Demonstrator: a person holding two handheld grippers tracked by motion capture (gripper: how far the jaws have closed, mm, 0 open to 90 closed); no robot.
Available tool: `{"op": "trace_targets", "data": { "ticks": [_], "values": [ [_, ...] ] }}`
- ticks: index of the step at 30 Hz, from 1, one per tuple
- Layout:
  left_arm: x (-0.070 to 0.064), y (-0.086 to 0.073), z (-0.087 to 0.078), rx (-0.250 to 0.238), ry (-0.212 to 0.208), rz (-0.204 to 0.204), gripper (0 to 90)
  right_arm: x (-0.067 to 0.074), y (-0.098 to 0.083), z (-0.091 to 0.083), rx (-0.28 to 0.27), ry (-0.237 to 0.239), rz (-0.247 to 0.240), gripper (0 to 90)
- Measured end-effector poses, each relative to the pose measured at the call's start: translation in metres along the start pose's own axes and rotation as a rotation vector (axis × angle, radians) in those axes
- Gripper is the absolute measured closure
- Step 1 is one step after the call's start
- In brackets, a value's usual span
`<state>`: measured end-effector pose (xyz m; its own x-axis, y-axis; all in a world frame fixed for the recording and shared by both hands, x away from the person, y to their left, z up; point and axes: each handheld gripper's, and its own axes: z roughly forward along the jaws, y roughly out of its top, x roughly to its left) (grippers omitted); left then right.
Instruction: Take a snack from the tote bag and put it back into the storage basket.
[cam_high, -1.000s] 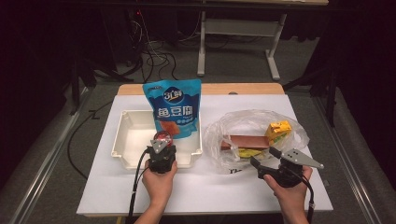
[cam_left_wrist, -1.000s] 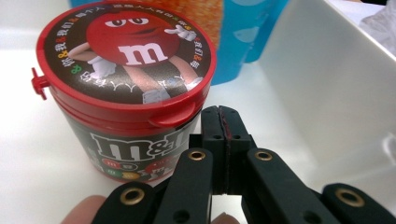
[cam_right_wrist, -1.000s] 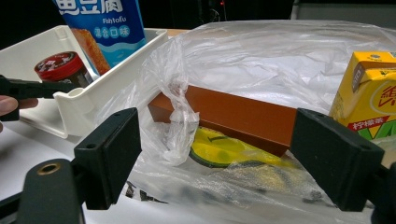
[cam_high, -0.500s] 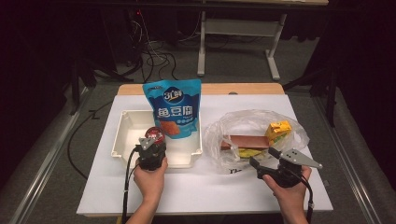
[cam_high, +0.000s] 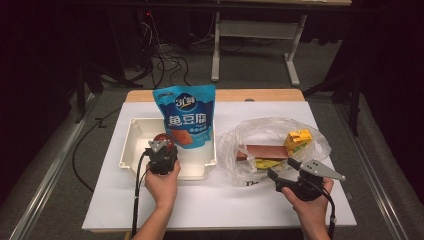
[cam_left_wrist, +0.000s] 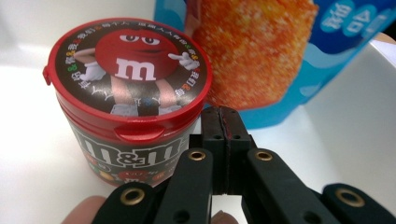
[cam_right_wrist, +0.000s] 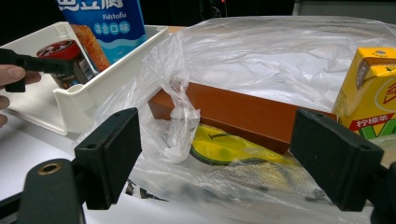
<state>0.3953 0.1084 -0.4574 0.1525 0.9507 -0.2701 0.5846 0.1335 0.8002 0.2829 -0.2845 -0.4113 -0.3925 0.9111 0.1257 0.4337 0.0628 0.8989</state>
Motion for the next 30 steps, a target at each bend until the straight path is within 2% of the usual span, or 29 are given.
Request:
{"op": "trace_targets", "data": {
  "ticks": [11,17,23,27,29,30],
  "values": [
    [0.022,0.012,0.002,-0.015,0.05,-0.062,90.0,0.0,0.0,0.0,0.0,0.002,-0.001,17.0],
    [0.026,0.019,0.008,-0.01,0.067,-0.04,90.0,0.001,0.0,0.001,0.007,0.001,0.003,17.1],
    [0.029,0.025,0.014,-0.009,0.07,-0.046,90.0,0.0,-0.001,0.002,0.008,0.0,-0.003,17.1],
    [0.025,0.017,0.003,-0.038,0.083,-0.017,90.0,-0.001,-0.001,0.002,0.008,-0.001,-0.005,17.1],
    [0.027,0.004,-0.013,-0.064,0.101,-0.043,90.0,-0.001,-0.002,0.002,0.008,-0.003,-0.005,17.1],
    [0.03,-0.001,-0.021,-0.083,0.11,-0.075,90.0,-0.001,-0.002,0.002,0.008,-0.003,-0.003,17.2]
  ]
}}
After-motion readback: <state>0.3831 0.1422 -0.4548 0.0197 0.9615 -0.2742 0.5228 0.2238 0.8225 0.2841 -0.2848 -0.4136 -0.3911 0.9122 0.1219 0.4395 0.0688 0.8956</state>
